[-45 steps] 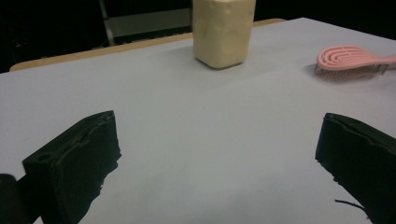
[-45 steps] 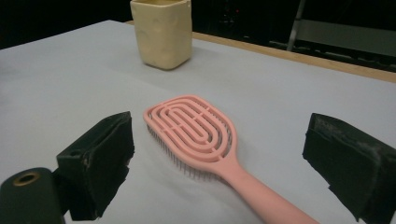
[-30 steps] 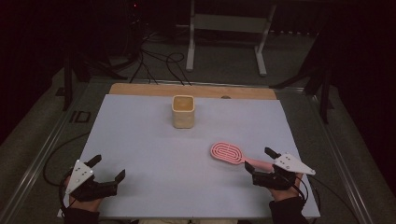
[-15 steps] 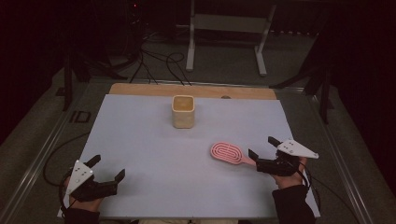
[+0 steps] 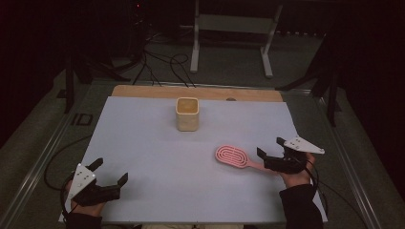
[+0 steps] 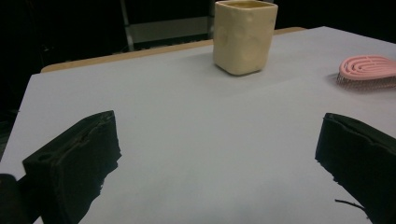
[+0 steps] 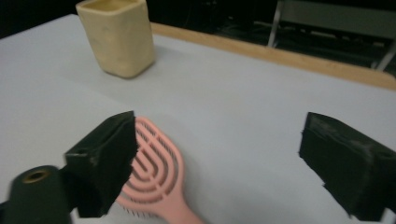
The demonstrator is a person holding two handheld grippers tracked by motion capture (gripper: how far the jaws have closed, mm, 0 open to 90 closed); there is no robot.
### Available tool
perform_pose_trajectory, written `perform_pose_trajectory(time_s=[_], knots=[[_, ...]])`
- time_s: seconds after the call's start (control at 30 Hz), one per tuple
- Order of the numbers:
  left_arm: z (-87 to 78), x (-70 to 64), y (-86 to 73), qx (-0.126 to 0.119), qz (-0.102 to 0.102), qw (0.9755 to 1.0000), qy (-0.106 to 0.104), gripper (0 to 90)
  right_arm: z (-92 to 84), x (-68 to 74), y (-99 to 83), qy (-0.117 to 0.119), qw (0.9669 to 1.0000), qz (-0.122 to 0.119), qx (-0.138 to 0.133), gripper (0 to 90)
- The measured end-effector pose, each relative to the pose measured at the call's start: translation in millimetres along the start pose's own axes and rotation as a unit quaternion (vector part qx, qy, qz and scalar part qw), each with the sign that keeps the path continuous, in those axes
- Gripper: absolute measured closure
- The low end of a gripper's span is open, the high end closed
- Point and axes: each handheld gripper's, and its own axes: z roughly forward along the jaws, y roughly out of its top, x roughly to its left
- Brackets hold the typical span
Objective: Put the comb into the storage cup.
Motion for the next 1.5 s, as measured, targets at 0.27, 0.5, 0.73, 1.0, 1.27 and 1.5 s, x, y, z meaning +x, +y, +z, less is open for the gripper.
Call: perform_pose_trajectory(time_s=[0.27,0.5,0.73,1.0,1.27,1.5], knots=[[0.7,0.4,0.1,0.002,0.004,1.0,-0.001,0.1,9.5,-4.1,-19.1,-0.032,0.9981,0.015,0.051,57.8],[1.2,-0.2,0.2,0.005,0.008,1.0,0.0,0.1,14.7,-7.1,-30.8,-0.032,0.9947,0.005,0.097,87.9],[2.1,-0.8,0.1,0.007,0.01,0.9999,0.0,0.2,22.2,-8.0,-40.0,-0.038,0.9868,-0.006,0.157,89.8],[2.4,-0.6,-0.2,0.008,0.011,0.9999,0.002,0.2,25.2,-3.5,-46.3,-0.023,0.9841,-0.01,0.176,89.8],[2.3,-0.2,-0.3,0.009,0.01,0.9999,0.003,0.2,23.5,2.9,-47.1,-0.016,0.9841,-0.013,0.177,89.8],[3.9,-0.8,-0.6,0.011,0.011,0.9999,0.003,0.2,22.0,2.1,-46.1,-0.016,0.9861,-0.008,0.165,89.6]])
